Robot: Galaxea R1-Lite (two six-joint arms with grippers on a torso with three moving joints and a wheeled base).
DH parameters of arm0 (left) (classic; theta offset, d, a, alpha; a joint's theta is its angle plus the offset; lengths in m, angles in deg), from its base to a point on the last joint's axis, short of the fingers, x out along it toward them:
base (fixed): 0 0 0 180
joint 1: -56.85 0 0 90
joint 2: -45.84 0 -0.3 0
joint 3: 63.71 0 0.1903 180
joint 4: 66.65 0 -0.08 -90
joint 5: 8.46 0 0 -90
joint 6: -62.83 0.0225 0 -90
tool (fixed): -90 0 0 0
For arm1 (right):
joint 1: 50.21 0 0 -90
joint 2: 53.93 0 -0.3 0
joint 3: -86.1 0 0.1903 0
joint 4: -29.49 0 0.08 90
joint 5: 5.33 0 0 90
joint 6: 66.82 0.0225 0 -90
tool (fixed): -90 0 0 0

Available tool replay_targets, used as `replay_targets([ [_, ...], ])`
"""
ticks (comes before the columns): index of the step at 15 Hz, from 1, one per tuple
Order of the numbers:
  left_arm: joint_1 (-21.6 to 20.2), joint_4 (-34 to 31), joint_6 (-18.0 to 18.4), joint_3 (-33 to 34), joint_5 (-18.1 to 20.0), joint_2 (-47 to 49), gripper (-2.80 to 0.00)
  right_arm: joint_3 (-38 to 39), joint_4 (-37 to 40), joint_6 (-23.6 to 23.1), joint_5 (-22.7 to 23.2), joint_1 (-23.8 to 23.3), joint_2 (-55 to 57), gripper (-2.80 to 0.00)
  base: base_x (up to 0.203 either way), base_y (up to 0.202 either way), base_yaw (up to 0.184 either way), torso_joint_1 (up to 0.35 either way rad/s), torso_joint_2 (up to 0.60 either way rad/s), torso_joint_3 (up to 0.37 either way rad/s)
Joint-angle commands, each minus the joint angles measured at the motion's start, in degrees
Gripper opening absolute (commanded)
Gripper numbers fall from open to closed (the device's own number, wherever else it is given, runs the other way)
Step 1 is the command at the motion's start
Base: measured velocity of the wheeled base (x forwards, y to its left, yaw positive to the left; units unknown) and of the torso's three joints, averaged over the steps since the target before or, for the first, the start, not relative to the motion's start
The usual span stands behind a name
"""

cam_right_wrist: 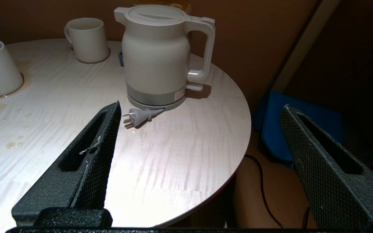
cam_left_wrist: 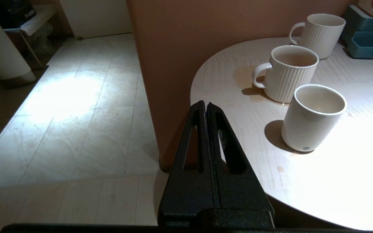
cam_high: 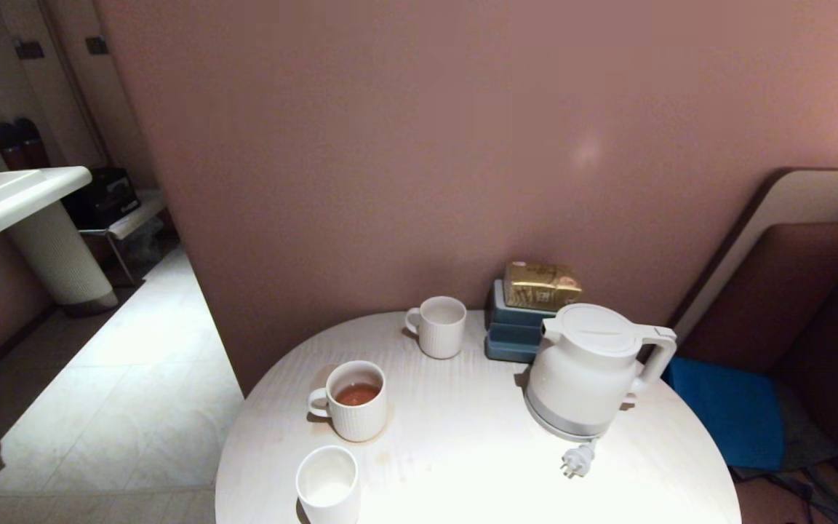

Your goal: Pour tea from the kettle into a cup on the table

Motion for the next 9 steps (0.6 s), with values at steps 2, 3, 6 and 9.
replay_targets([
  [2,0.0,0.02,-0.04,0.01,-0.04,0.04,-2.8,0.01,0.0,0.07,-0.03,0.01,0.06,0.0,0.0,0.0,0.0,0.0,0.0,0.0],
  [3,0.0,0.02,-0.04,0.01,-0.04,0.04,-2.8,0.01,0.0,0.07,-0.03,-0.01,0.0,0.0,0.0,0.0,0.0,0.0,0.0,0.0],
  [6,0.0,0.02,-0.04,0.01,-0.04,0.04,-2.8,0.01,0.0,-0.23,-0.03,0.01,0.02,0.0,0.0,0.0,0.0,0.0,0.0,0.0],
  [9,0.0,0.02,-0.13,0.01,-0.13,0.04,-2.8,0.01,0.0,0.15,-0.12,0.03,0.0,0.0,0.0,0.0,0.0,0.0,0.0,0.0],
])
